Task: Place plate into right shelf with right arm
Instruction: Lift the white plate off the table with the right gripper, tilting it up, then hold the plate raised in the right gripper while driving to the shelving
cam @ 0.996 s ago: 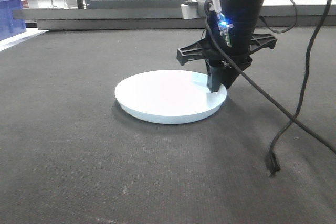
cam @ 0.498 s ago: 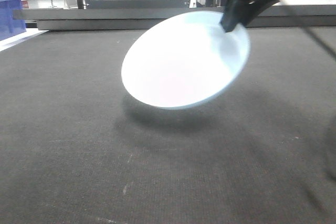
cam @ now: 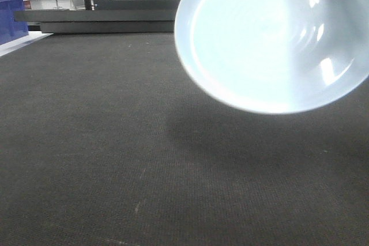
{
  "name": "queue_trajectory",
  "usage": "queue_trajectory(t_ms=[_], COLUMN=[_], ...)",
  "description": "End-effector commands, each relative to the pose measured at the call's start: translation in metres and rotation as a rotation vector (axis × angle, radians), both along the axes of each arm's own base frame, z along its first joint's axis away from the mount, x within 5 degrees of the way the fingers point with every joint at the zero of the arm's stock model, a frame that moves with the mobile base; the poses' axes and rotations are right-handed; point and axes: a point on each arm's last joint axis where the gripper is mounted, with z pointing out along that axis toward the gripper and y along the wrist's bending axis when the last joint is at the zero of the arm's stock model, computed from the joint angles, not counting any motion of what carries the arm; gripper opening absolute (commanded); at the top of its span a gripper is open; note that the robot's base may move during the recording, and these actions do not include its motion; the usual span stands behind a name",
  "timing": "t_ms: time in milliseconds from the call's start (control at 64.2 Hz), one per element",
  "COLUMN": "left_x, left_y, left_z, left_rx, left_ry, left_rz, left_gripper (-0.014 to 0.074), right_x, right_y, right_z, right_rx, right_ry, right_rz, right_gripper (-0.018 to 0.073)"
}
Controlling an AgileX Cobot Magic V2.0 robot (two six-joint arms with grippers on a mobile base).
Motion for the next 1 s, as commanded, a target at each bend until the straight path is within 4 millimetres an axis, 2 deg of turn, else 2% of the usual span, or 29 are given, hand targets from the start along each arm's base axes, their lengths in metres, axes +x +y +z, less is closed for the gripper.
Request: queue_trajectory(t_ms=[0, 343, 529, 654, 981], left_x=[-0.001, -0.001, -0.001, -0.001, -0.001], left_y=[0.002, 0.002, 0.002, 0.002, 0.002], left_z=[0.005, 0.005, 0.005, 0.005, 0.005], left_rx=[-0.007, -0.007, -0.007, -0.007, -0.007], left_ry=[-0.089, -0.089, -0.089, -0.089, -0.089], left_rz=[0.016, 0.016, 0.016, 0.016, 0.016], left_gripper=[-0.0047, -0.0047, -0.0047, -0.0047, -0.0047], right_x=[-0.023, -0.098, -0.128, -0.139, -0.139], right_y=[-0.010, -0.049, -0.062, -0.067, -0.068], right_z=[0.035, 0.077, 0.089, 0.093, 0.093], right_rx=[0.070, 0.216, 0.286, 0.311, 0.311], right_ry=[-0.218, -0.524, -0.668, -0.722, -0.722], right_rz=[0.031, 0.032, 0.046, 0.052, 0.051], right_gripper=[0.0053, 0.0053, 0.0053, 0.0053, 0.0053])
